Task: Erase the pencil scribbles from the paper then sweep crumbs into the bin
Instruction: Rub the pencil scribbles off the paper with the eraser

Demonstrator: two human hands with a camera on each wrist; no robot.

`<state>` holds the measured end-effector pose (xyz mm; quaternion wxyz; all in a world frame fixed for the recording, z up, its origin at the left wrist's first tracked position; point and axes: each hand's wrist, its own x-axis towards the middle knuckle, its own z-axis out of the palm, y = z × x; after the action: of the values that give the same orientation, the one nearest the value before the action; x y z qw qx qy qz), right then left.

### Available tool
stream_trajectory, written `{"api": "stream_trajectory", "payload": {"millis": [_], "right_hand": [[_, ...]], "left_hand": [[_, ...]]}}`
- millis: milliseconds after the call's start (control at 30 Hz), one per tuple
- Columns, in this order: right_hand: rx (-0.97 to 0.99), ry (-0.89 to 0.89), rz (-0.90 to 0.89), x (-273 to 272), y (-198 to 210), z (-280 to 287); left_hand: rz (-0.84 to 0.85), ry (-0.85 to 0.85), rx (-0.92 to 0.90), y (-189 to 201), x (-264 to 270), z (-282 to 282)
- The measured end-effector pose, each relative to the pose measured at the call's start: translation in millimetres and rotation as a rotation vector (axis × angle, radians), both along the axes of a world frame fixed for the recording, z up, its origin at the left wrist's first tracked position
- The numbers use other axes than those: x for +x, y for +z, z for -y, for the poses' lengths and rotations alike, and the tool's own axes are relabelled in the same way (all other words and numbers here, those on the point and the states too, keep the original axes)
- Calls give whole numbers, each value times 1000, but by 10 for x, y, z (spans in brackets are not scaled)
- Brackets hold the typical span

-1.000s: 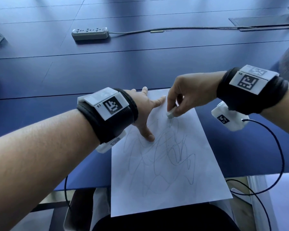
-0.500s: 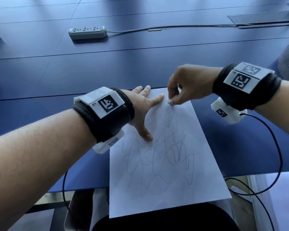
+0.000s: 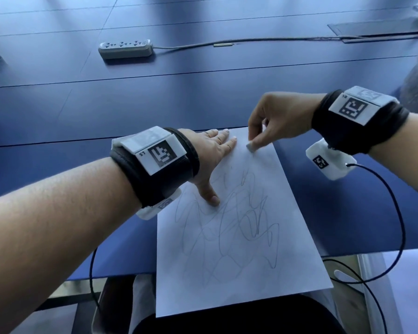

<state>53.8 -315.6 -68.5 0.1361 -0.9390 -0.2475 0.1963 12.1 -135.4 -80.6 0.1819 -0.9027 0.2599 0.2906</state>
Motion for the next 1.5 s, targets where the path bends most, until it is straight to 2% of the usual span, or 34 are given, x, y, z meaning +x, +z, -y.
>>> {"api": "stream_trajectory", "payload": {"millis": [67, 200, 333, 467, 600, 800, 900, 967, 1067, 1233, 1367, 1500], "right_hand": [[18, -16, 16, 29, -3, 25], [-33, 61, -125, -90, -1, 13], [-11, -28, 45, -15, -19, 20], [-32, 70, 6, -144, -59, -103], [-25, -20, 99, 12, -3, -27], [-25, 70, -78, -165, -16, -80], [-15, -10, 50, -78, -27, -42], [-6, 20, 95, -139, -65, -101], [-4, 125, 25, -301, -71, -183], [20, 30, 123, -163, -80, -124], [14, 130, 31, -308, -103, -202], [39, 34, 83, -163, -102, -116]], "left_hand": [[-3, 2, -9, 1, 1, 3], [-13, 9, -18, 8, 13, -5], [-6, -1, 12, 7, 21, 32], [2, -9, 23, 2, 33, 30], [-7, 12, 14, 4, 29, 30], [-11, 16, -3, -17, 41, -11], [-20, 25, -10, -12, 40, -7], [-19, 23, -10, -16, 37, -12], [-19, 18, -17, -21, 43, -18], [-16, 23, -26, -19, 35, -17], [-17, 19, -33, -31, 39, -23], [-23, 26, -32, -20, 39, -26]]}}
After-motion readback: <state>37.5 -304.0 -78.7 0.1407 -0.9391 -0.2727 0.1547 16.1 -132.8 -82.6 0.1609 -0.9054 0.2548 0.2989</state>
